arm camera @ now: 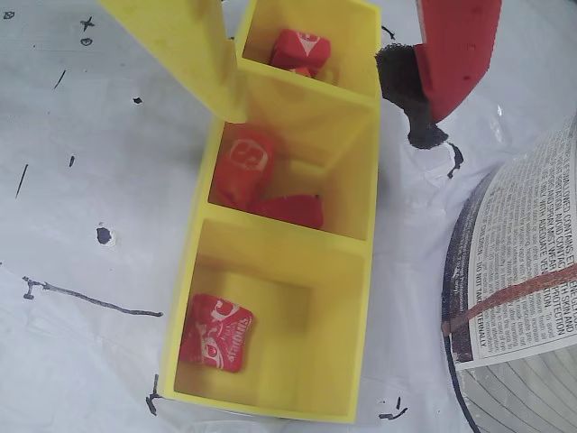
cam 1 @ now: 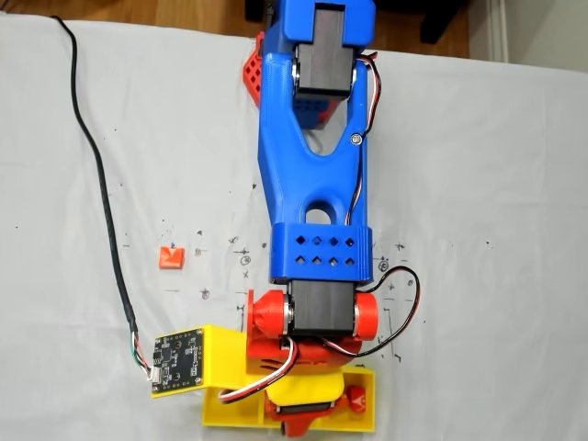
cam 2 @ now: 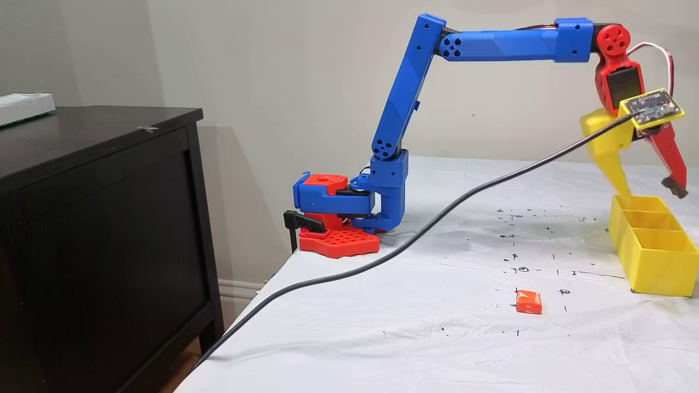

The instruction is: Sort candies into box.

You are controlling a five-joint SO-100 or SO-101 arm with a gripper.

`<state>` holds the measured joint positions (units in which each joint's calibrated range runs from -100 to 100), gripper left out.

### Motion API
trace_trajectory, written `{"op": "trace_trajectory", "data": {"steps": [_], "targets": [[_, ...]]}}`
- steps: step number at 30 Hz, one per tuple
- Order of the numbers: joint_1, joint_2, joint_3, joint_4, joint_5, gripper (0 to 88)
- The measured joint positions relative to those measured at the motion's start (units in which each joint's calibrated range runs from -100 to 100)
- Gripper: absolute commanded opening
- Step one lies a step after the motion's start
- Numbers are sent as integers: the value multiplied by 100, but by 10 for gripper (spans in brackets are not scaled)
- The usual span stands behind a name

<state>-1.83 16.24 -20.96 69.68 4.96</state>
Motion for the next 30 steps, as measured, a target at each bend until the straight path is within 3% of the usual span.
{"op": "trace_trajectory", "data": {"steps": [4,16,30], "targets": [[8,0,-9,103,44,2],[289,-711,838,56,274,2],[1568,-2470,3105,-127,1016,11]]}}
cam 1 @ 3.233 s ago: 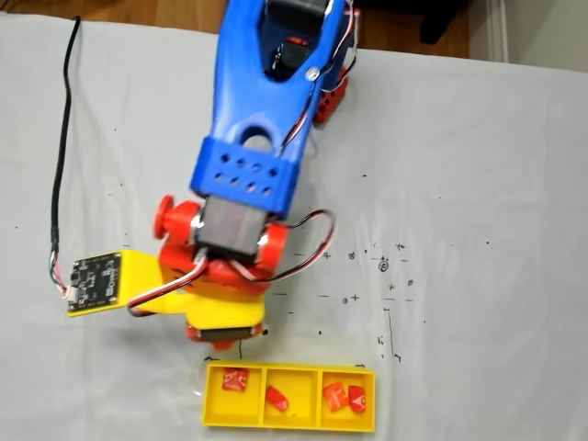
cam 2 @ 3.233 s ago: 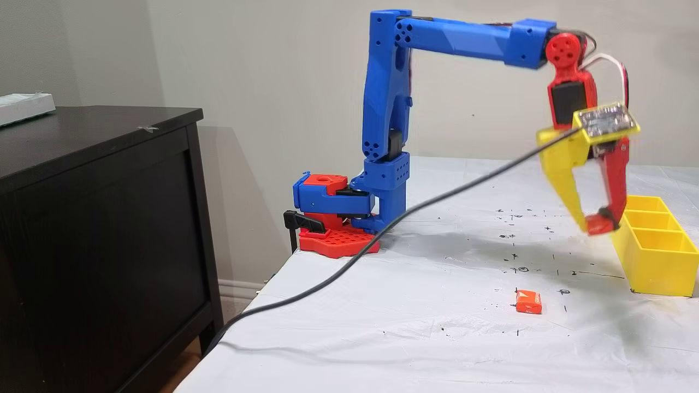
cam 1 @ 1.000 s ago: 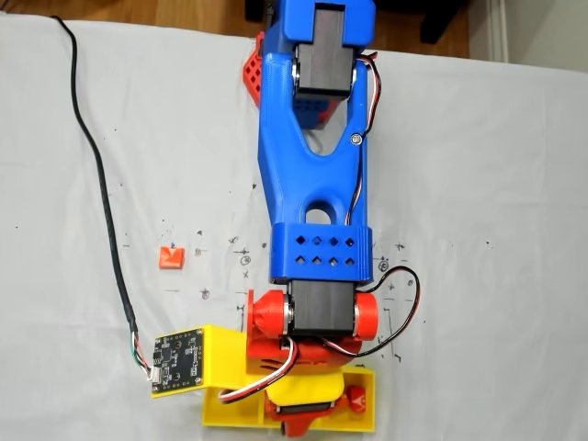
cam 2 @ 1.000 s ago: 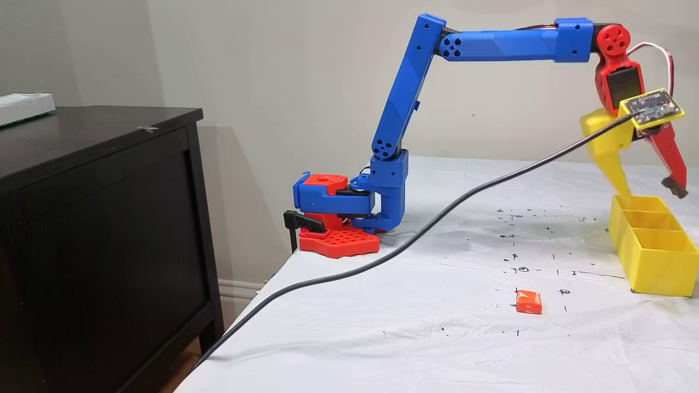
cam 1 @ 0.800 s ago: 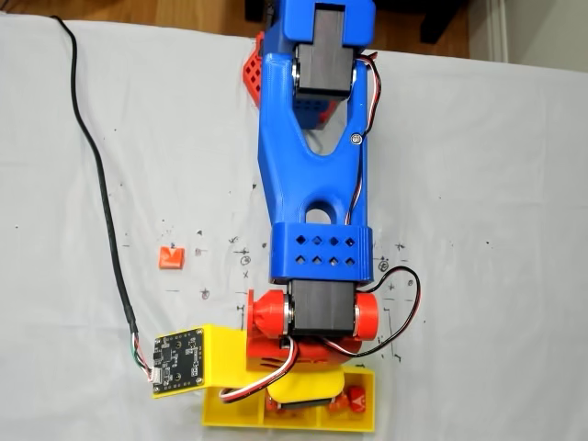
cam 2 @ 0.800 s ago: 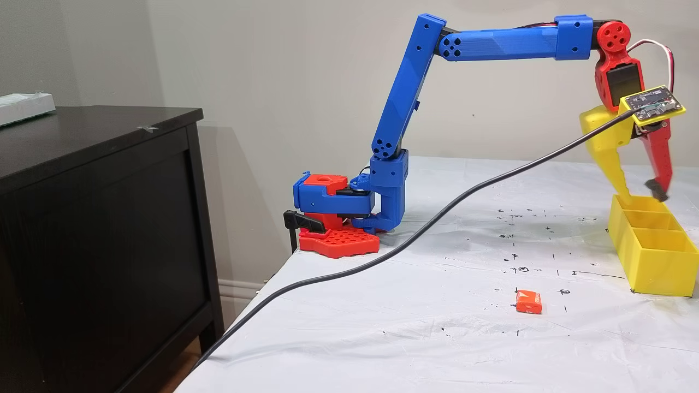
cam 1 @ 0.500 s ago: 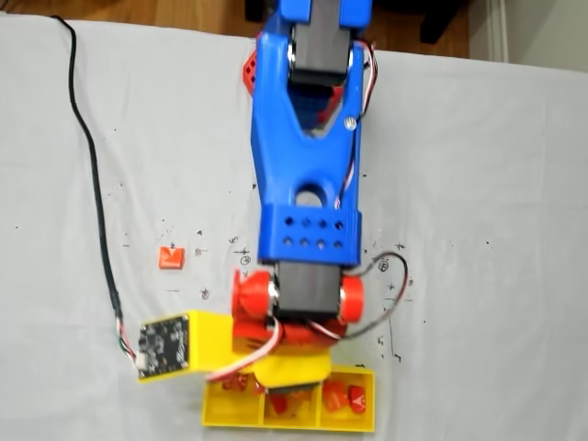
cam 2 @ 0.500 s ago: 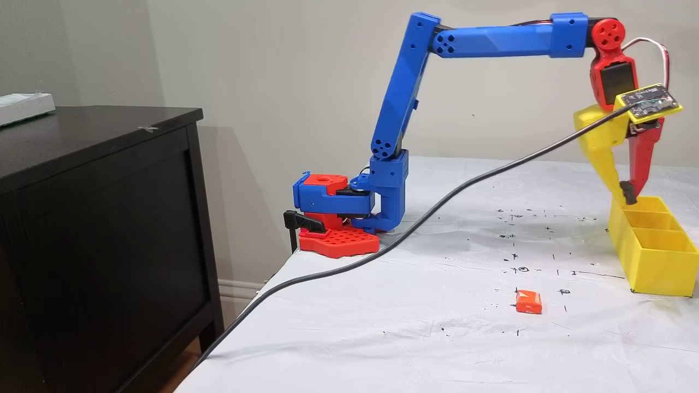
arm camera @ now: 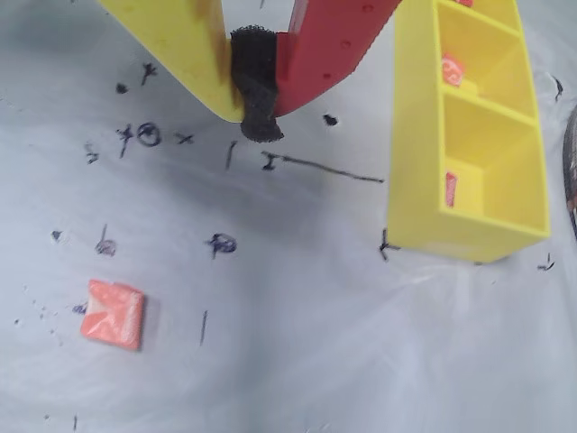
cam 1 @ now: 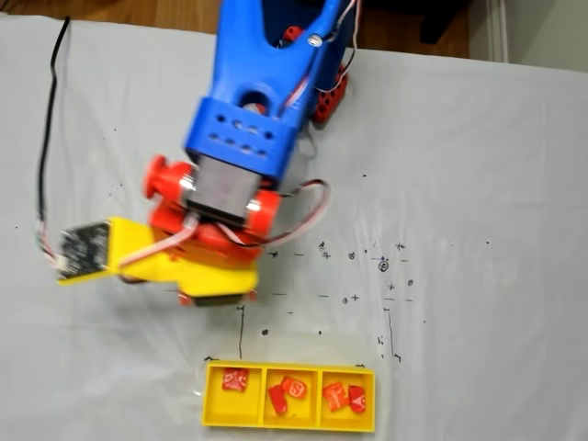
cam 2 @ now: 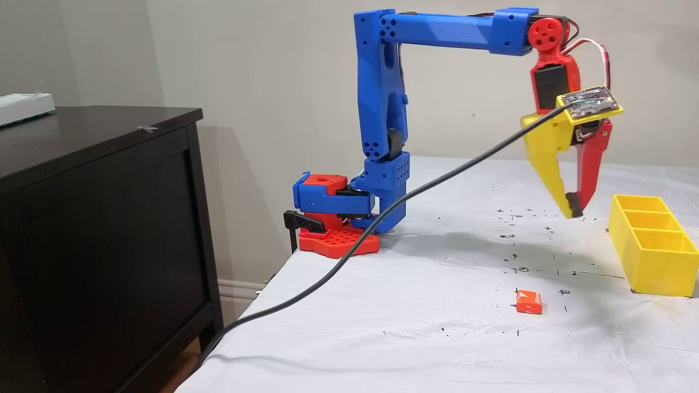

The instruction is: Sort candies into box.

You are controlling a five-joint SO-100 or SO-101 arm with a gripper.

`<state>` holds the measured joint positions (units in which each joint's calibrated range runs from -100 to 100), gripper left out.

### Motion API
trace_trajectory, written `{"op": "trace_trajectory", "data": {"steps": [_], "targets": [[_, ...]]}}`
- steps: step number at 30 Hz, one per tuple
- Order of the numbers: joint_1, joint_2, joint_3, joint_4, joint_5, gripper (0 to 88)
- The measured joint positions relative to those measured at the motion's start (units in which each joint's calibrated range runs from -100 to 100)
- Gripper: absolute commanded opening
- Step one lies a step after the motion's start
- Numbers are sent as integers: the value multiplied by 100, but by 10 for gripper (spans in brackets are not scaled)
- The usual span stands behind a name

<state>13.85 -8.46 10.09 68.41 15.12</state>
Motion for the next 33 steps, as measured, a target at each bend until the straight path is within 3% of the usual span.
{"op": "trace_trajectory", "data": {"steps": [8,16,19,25,33], "targets": [[1007,-17,710,-135,679,63],[1522,-17,1112,-421,1001,121],[1678,-17,1283,-571,1065,146],[1725,-17,1369,-794,1099,282],[1748,431,1163,-794,1099,291]]}}
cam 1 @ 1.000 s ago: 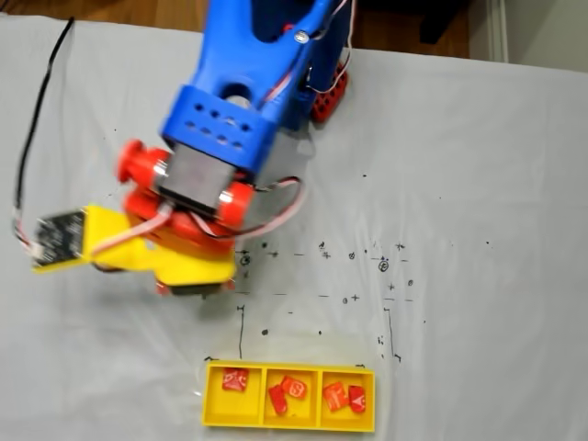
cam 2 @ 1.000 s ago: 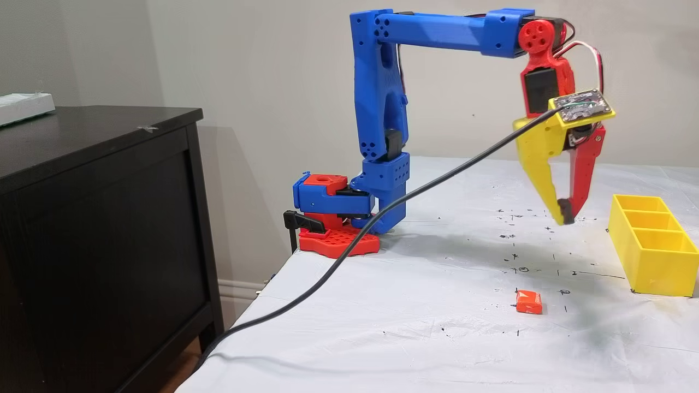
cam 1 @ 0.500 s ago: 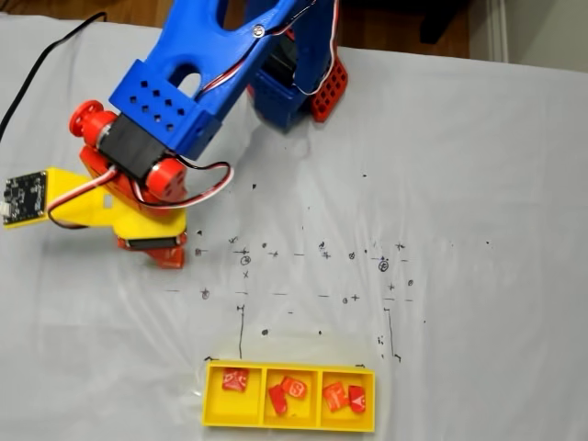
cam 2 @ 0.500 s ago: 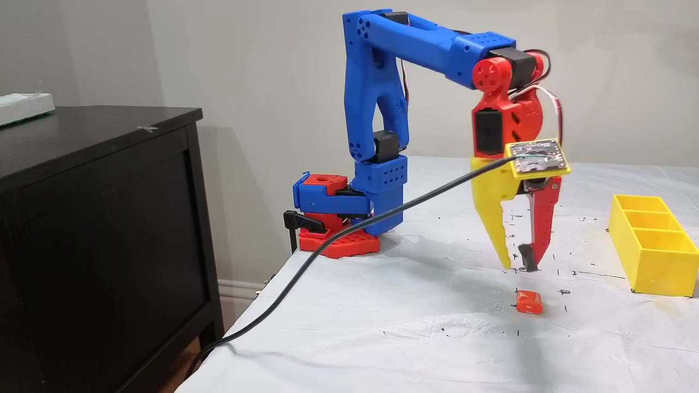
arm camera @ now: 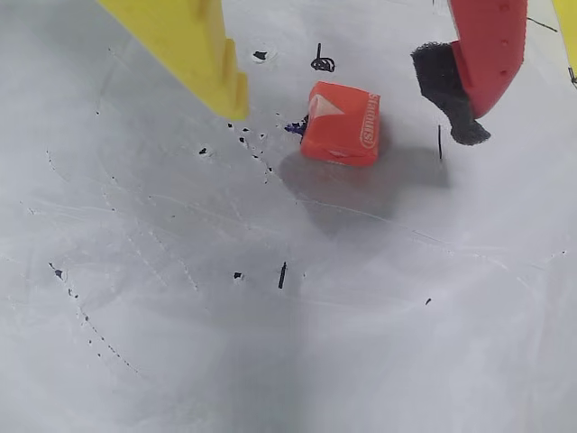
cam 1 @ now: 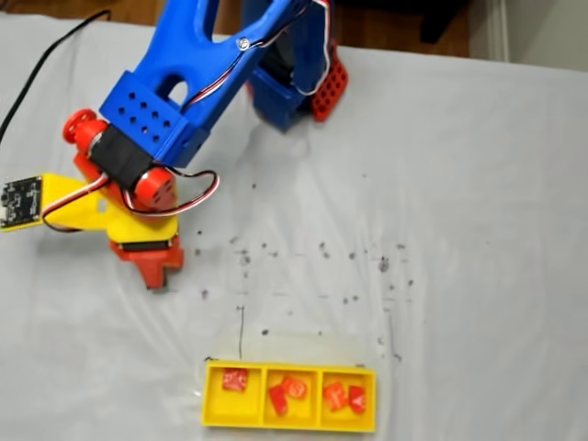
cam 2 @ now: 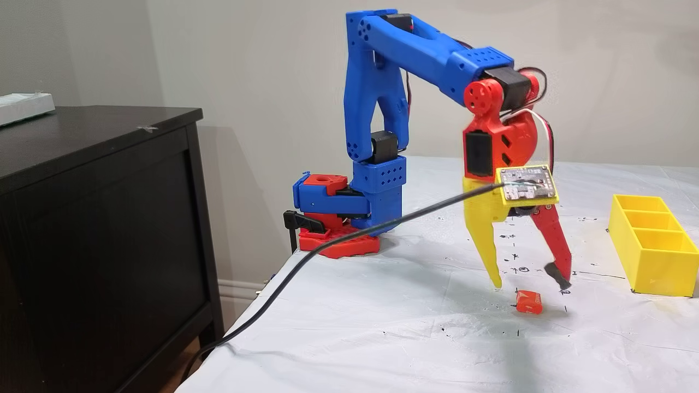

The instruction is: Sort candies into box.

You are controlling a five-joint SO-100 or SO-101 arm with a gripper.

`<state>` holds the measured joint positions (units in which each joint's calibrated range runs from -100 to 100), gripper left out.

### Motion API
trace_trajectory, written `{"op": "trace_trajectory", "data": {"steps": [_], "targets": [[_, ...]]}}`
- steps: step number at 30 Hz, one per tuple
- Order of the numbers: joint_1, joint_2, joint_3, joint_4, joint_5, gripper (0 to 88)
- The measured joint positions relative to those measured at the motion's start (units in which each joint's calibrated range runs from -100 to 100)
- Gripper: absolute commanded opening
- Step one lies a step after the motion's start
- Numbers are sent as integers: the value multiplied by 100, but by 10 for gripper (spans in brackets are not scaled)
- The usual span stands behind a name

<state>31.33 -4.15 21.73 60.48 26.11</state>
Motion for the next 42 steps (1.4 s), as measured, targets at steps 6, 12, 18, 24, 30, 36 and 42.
{"op": "trace_trajectory", "data": {"steps": [6,12,18,24,30,36,42], "targets": [[-62,178,-9,-111,-24,292],[-156,321,-9,-151,-63,284],[-258,406,-9,-302,-151,263],[-390,431,0,-548,-171,251],[-429,702,0,-667,-171,240],[-429,838,-9,-683,-171,212],[-429,964,-86,-643,-171,29]]}}
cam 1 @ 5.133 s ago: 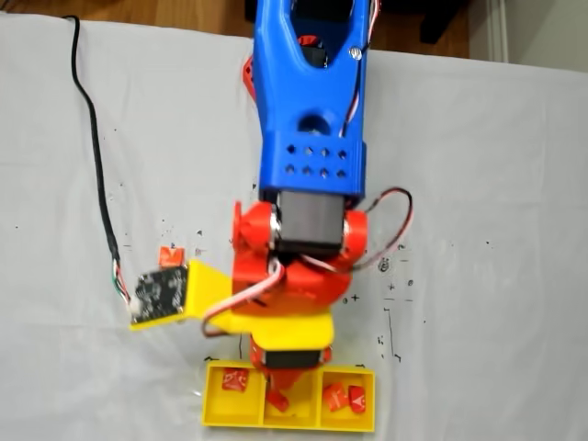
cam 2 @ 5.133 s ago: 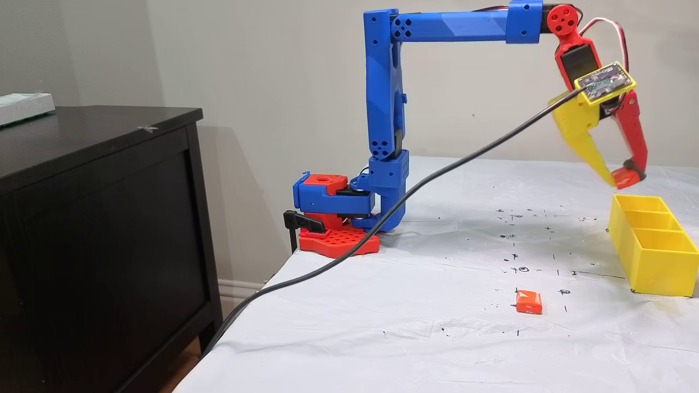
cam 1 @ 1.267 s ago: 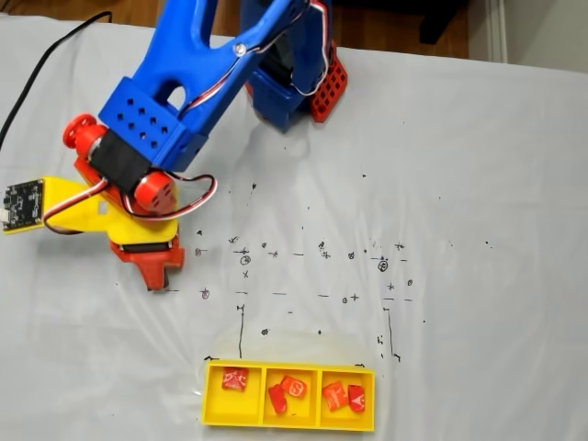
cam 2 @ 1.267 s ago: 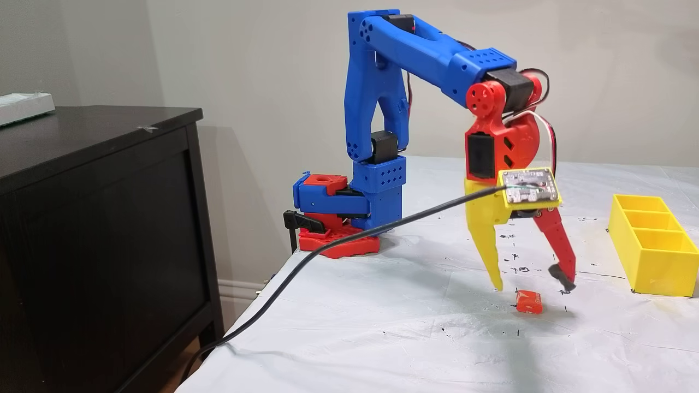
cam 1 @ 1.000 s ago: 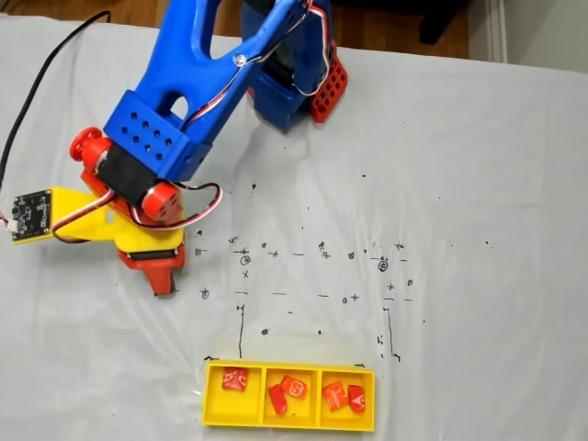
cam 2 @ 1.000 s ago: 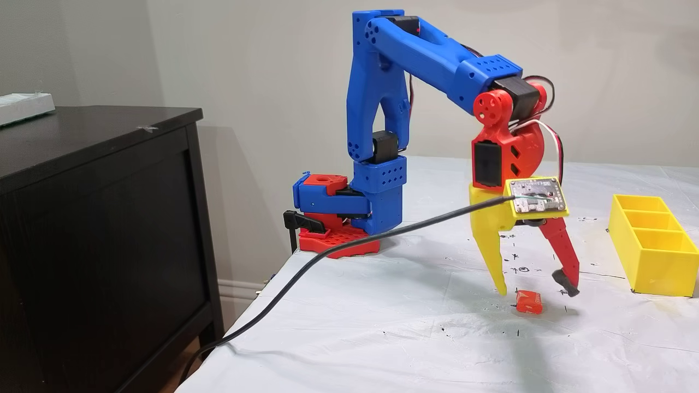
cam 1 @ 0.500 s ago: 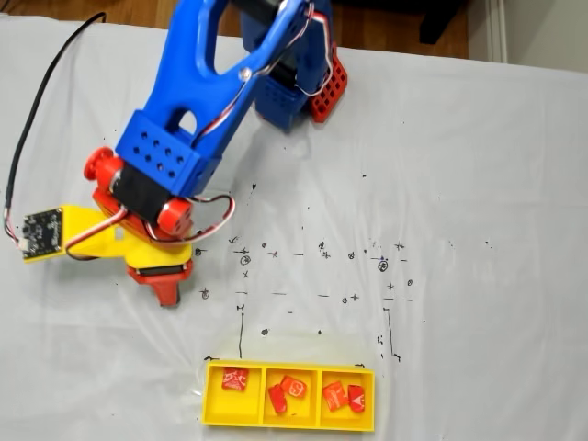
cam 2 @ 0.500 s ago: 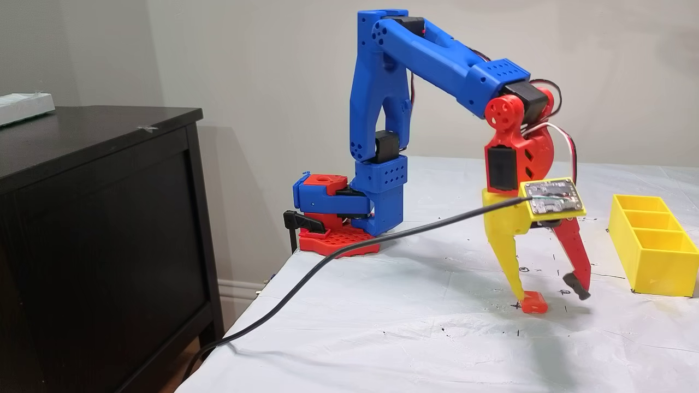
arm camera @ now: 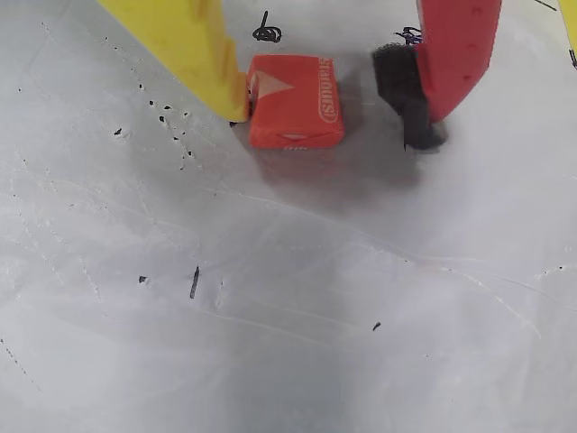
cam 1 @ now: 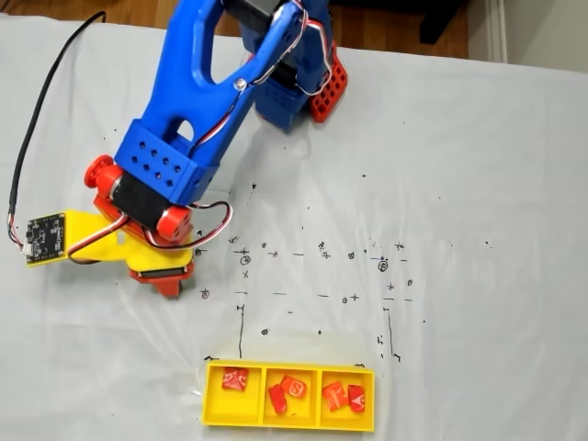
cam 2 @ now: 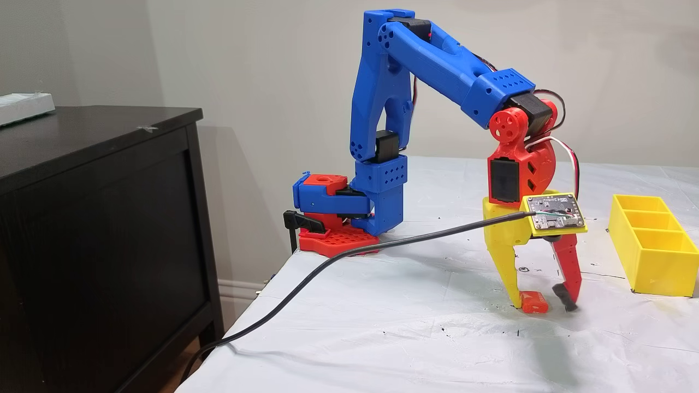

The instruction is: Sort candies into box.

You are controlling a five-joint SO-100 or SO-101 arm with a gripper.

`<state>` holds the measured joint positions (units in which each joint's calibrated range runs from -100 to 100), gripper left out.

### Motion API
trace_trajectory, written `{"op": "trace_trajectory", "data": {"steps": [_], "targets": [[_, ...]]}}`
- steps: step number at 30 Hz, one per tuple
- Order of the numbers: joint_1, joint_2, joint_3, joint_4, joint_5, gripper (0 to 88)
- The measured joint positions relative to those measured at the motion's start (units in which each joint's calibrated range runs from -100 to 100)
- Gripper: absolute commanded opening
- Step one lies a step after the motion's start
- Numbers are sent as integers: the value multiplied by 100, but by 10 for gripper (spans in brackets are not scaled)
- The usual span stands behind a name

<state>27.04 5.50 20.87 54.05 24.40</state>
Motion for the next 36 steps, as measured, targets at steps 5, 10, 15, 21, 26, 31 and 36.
{"op": "trace_trajectory", "data": {"steps": [5,10,15,21,26,31,36], "targets": [[-8,8,-34,40,5,2],[-8,-59,-34,79,5,2],[-8,-296,-17,175,0,2],[-211,-897,-17,397,-186,2],[-546,-1117,-376,698,-396,2],[-952,-1142,-1155,873,-703,2],[-1295,-778,-2327,1190,-1104,2]]}}
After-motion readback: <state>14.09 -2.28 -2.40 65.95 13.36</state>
